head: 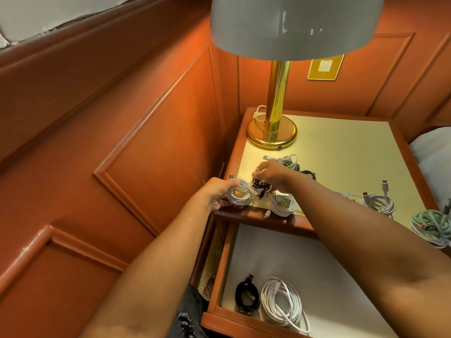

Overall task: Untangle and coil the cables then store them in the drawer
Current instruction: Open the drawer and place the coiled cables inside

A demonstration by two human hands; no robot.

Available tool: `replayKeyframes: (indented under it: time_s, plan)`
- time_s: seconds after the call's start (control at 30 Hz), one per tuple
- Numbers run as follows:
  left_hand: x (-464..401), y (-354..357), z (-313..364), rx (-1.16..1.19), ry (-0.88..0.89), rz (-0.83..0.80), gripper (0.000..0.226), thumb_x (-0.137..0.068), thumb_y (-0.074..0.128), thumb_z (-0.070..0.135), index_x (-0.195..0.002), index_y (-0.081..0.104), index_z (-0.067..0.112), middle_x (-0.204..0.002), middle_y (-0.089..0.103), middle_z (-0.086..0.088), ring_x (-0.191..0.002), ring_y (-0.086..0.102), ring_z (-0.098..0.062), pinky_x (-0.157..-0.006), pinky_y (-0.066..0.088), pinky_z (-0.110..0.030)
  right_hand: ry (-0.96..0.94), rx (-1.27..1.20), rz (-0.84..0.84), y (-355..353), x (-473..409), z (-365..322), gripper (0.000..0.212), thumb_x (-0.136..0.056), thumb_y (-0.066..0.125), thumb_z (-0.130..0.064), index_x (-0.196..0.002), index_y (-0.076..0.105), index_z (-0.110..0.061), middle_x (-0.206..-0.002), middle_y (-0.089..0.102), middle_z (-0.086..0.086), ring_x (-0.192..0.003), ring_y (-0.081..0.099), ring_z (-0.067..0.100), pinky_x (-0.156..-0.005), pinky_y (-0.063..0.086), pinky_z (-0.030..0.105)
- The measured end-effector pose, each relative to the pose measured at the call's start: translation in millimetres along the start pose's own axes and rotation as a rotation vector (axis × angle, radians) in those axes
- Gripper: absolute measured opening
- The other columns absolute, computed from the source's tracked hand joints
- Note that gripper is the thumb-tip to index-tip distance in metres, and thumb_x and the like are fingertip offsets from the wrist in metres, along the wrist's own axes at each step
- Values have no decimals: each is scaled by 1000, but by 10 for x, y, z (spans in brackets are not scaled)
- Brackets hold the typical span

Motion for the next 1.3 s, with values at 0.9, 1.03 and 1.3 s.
replayKeyframes:
  time_s: [0.9, 1.03, 1.3]
  plan:
    - [421, -211, 96, 263, 50, 16, 8, -92, 62, 14, -88, 67, 9, -81, 64, -8, -68, 62, -17, -68, 51, -33, -112, -367, 79, -59, 555, -295, 27, -102, 47, -17, -120, 53, 3, -110, 58, 20, -108, 58, 37, -94, 48, 48]
    - [608, -188, 52, 252, 65, -3, 9, -92, 62, 16, -89, 68, 10, -79, 65, -6, -67, 62, -15, -66, 53, -32, -80, -493, 47, -45, 829, -206, 20, -102, 46, -13, -116, 52, 0, -103, 57, 16, -92, 62, 26, -79, 52, 39]
    - [967, -51, -197, 248, 67, -32, 12, -91, 64, 16, -98, 70, 8, -80, 68, -8, -72, 64, -16, -82, 53, -39, -14, -712, 71, 85, 1337, 133, 4, -97, 47, -6, -99, 51, -5, -99, 55, 15, -88, 57, 24, -70, 48, 36]
Point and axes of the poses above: each hand's wrist, its own x-axis away from the middle knuckle, its own y-axis out of the palm, z = x × y, the point moved 2 cm from there along -x, towards the middle knuckle
